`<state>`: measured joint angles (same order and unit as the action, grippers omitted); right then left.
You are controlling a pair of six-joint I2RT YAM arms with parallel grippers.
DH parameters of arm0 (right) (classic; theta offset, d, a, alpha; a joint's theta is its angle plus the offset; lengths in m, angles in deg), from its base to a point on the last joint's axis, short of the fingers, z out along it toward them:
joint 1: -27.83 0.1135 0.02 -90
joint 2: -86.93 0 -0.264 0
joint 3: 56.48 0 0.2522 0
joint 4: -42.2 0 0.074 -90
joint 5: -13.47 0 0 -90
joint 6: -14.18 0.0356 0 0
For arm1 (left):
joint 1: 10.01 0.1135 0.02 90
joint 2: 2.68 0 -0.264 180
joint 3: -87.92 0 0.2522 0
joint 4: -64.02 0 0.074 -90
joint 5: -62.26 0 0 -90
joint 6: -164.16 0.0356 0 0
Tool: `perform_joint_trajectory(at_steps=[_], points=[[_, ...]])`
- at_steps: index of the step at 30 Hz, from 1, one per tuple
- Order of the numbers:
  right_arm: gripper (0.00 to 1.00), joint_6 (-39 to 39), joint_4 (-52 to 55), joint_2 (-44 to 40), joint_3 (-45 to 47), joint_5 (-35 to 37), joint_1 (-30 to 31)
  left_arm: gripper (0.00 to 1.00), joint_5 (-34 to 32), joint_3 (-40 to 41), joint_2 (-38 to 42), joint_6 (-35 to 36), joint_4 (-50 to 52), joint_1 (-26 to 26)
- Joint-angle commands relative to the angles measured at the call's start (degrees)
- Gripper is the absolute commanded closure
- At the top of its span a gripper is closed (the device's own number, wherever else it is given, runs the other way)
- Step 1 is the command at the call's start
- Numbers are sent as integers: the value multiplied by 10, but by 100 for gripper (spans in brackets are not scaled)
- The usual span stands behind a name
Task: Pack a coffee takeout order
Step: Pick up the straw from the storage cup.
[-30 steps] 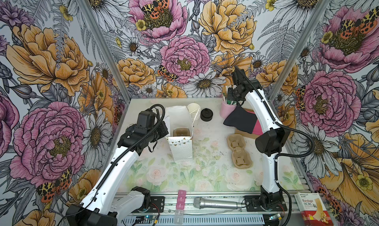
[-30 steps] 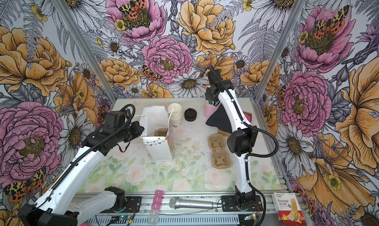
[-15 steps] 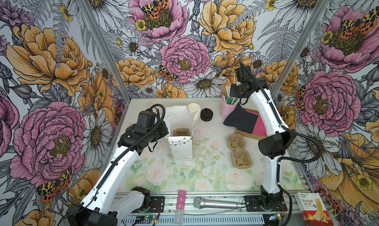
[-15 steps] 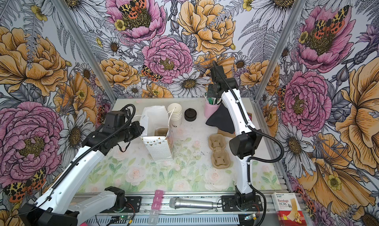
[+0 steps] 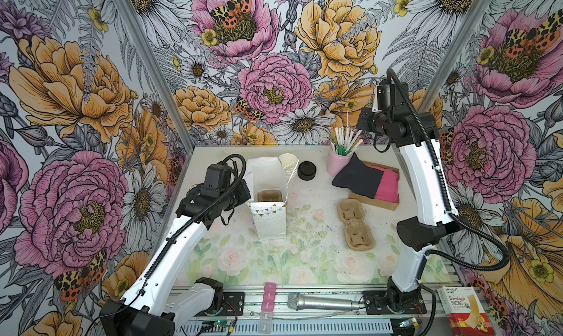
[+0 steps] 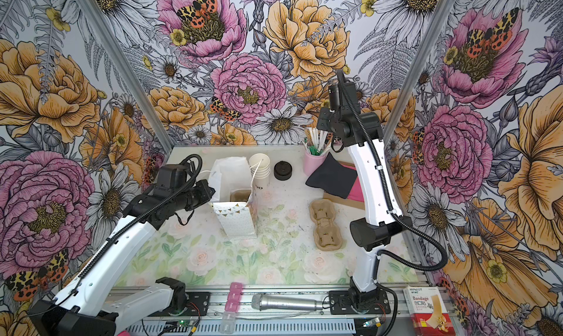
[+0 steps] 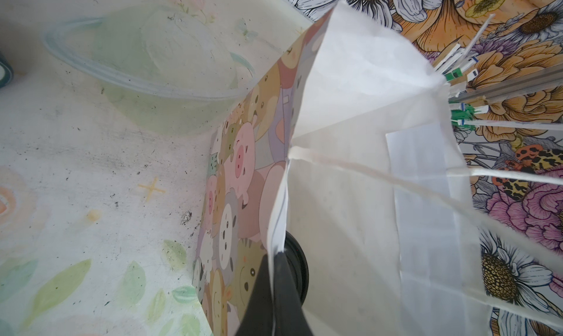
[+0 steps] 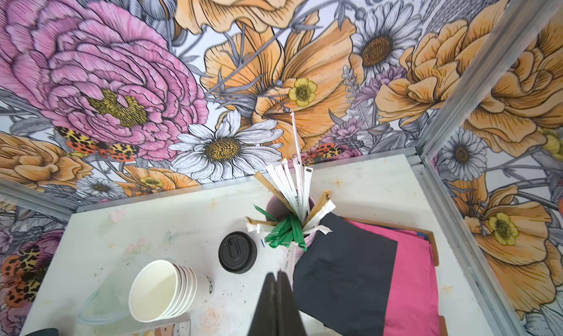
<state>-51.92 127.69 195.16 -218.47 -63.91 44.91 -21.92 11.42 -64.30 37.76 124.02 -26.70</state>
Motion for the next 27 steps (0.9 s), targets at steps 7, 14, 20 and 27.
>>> perform_joint_trajectory(at_steps=[7, 14, 20, 27], points=[[100, -5, 1, -30, -98, -14, 41, 100, 1, -7, -5, 20, 2, 5], [100, 38, -21, -35, -119, -86, 72, 100, 4, -11, -11, 24, 2, 4], [100, 85, -49, -32, -121, -132, 130, 100, 4, -16, -17, 26, 2, 2], [100, 113, -57, -11, -124, -168, 200, 100, 2, -16, -22, 25, 0, -5]])
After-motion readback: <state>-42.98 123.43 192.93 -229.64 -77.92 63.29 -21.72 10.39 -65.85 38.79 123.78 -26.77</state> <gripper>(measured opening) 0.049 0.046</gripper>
